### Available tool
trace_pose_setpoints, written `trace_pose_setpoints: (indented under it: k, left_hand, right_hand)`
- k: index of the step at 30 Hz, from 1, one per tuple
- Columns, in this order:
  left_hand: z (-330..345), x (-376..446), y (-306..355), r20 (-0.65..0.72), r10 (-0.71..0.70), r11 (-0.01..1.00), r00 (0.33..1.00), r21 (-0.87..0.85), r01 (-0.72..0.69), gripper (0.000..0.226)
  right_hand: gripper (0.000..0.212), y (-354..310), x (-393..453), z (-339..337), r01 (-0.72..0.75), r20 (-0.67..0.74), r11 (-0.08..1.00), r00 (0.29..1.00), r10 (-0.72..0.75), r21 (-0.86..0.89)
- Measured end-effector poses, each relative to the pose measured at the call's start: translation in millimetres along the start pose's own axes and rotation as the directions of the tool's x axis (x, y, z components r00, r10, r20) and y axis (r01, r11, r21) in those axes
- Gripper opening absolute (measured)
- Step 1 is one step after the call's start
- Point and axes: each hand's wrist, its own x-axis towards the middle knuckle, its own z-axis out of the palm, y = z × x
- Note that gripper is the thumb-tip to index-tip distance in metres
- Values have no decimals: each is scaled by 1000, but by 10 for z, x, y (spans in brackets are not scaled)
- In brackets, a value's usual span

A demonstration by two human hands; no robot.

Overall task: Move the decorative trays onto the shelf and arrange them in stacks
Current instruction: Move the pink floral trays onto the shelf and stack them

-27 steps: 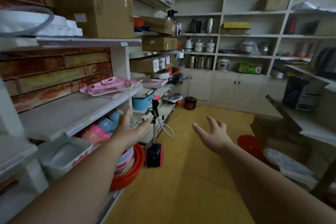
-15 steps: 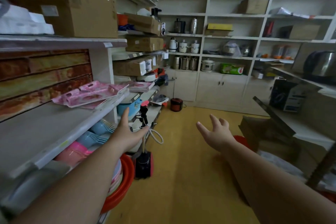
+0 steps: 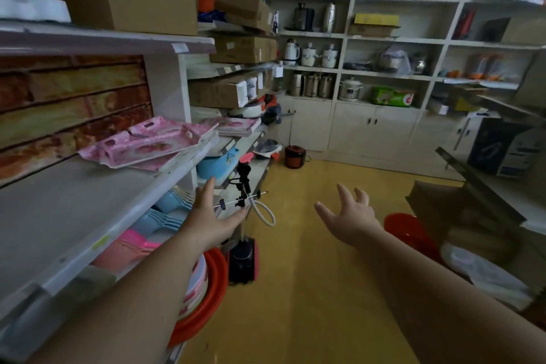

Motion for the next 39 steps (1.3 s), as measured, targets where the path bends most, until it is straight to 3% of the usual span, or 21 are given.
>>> trace_pose_setpoints:
  k: [10, 16, 24, 28, 34, 39]
  left_hand:
    - [-176, 616, -45, -224, -103, 994, 969, 6, 107, 122]
    - [-48, 1033, 254, -313, -153, 987, 937, -3, 160, 117]
    - [740, 1479, 563, -301, -330, 943, 895, -141, 300, 109]
    - [1022, 1626, 547, -303, -355, 931, 884, -207, 302, 108]
    - [911, 2026, 463, -334, -452, 868, 827, -376, 323, 117]
    - [893, 2401, 468, -362, -488, 831, 794, -472, 295, 107]
  right_hand:
    - [97, -289, 1228, 90, 167, 44, 986, 985, -167, -17]
    - [93, -329, 2007, 109, 278, 85, 961, 957, -277, 2]
    - [97, -44, 2694, 393, 350, 226, 937, 915, -335, -27]
    - [94, 28, 2905, 524, 362, 258, 932, 900, -350, 2]
    - [91, 26, 3183, 623, 372, 290, 927, 883, -369, 47]
    - [93, 12, 3463, 642, 369, 270, 929, 892, -362, 27]
